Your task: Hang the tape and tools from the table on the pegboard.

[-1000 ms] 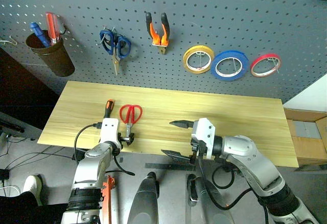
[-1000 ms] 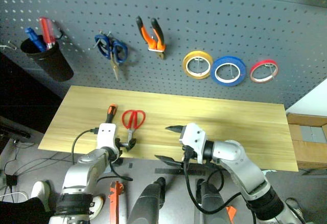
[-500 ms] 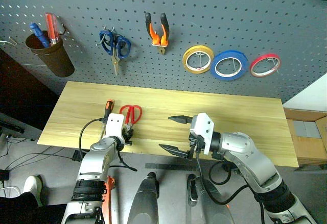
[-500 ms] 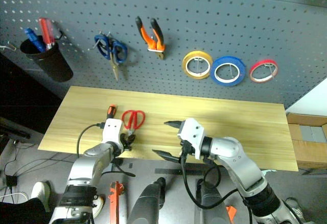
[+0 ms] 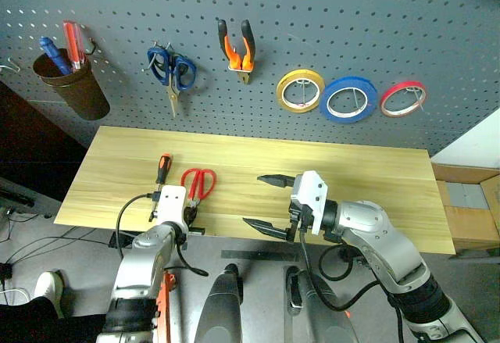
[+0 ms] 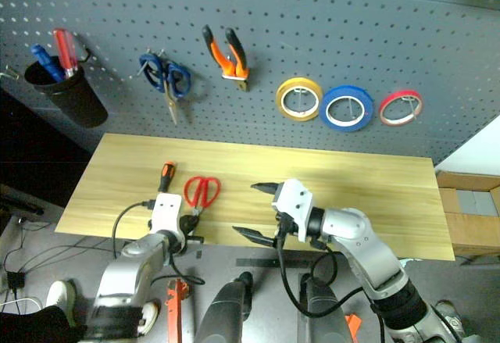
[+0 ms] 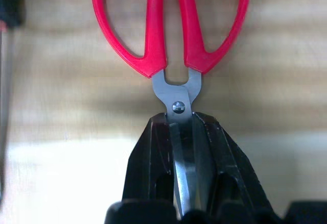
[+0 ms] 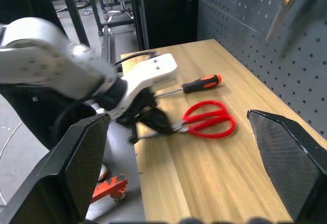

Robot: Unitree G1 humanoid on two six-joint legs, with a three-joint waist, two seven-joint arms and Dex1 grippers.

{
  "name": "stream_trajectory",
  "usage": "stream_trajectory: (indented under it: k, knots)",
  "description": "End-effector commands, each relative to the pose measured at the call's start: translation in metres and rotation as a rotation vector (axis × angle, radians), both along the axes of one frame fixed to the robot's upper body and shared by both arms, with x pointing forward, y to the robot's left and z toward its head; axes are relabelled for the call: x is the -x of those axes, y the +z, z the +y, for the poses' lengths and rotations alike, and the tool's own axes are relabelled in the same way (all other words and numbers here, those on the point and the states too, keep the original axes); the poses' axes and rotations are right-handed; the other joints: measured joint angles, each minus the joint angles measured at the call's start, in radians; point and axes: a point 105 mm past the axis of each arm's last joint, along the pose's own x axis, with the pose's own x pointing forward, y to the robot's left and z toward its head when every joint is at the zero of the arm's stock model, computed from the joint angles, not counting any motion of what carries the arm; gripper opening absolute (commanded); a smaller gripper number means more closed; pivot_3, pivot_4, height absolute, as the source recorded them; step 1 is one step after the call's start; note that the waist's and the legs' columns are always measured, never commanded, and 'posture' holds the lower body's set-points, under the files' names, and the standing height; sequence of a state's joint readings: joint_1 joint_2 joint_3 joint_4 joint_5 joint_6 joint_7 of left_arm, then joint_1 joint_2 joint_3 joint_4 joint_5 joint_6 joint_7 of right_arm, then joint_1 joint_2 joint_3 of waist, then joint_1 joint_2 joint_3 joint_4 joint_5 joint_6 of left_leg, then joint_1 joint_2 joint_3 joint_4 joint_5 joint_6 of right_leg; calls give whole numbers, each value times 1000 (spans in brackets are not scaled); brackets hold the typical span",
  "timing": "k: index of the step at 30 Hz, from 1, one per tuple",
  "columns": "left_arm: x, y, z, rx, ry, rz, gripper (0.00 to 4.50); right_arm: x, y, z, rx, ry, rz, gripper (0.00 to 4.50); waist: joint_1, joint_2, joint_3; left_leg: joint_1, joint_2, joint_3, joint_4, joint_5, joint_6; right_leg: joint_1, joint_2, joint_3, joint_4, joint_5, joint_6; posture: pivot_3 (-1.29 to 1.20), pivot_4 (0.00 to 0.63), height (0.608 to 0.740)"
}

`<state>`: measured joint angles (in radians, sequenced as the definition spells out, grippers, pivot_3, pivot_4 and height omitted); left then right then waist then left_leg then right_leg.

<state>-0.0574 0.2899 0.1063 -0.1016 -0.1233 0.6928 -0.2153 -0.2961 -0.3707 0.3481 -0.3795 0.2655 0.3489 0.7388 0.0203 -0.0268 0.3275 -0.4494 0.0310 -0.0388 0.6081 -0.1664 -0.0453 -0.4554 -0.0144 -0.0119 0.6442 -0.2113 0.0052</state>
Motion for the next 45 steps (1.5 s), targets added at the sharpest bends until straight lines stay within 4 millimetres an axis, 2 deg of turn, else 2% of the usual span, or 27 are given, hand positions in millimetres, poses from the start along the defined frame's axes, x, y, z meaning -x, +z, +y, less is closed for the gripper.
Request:
stream_trajectory:
  k: [1, 5, 7, 11, 17, 22, 27, 30, 32, 37, 45]
  knots:
    - [10, 41, -15, 51, -28, -195, 252, 4, 18, -6, -109, -32, -1, 4500, 3, 0, 0, -1, 0, -1, 0, 0, 0, -1, -1, 0, 0, 0, 0, 110, 315, 740]
    - [21, 64, -25, 92, -3, -312, 252, 4, 29, -16, -210, -79, 6, 4500, 11, -1, -1, -3, -1, -2, 1, 0, 0, 0, -2, -2, 0, -1, 0, 133, 287, 740]
    - [32, 76, -28, 66, 56, -374, 252, 11, 38, -22, -269, -64, 19, 4500, 10, -4, -3, -3, -1, -1, 1, 0, 0, 0, -3, -1, -1, -3, -3, 151, 268, 740]
    - [61, 103, -40, 62, 9, -520, 252, 20, 55, -31, -391, -59, 34, 4500, 7, -8, -6, -3, -1, 1, 1, -1, 0, 0, -5, -1, -2, -2, 3, 184, 242, 740]
    - [76, 120, -37, 20, 37, -667, 252, 18, 75, -37, -526, -107, 44, 4500, 22, -8, -29, -3, -2, -1, 1, -1, -1, 0, -3, -2, -1, -5, -2, 238, 205, 740]
    - [59, 136, -27, 27, 85, -772, 252, 8, 85, -33, -552, -116, 23, 4500, 45, -9, -49, -2, -2, 0, 2, -1, -1, 1, -3, -5, -2, -5, -2, 258, 178, 740]
    - [26, 154, -15, 24, 82, -831, 252, -2, 98, -30, -551, -109, -33, 4500, 62, -10, -69, 0, -2, 1, 4, 0, 0, 5, 2, -6, -1, -4, -1, 254, 162, 740]
    - [6, 160, -12, 39, 49, -826, 252, -7, 99, -30, -540, -108, -43, 4500, 65, -11, -77, 1, -2, 1, 4, 0, 0, 7, 3, -6, 0, -1, 5, 246, 159, 740]
    - [-9, 162, -15, 43, 3, -809, 252, -10, 97, -28, -508, -110, -59, 4500, 67, -12, -79, 4, -2, 1, 4, 0, 0, 9, 3, -6, 0, -1, 5, 242, 158, 740]
    - [-34, 169, -23, 62, -80, -791, 252, -11, 86, -30, -499, -134, -62, 4500, 67, -12, -79, 13, -2, 2, 4, 0, 0, 18, 3, -5, 0, -1, 5, 223, 166, 740]
    - [-51, 168, -27, 48, -105, -756, 252, -12, 80, -35, -493, -171, -72, 4500, 60, -12, -79, 15, -1, 2, 4, 0, 0, 19, 4, -4, 2, 0, 4, 194, 180, 740]
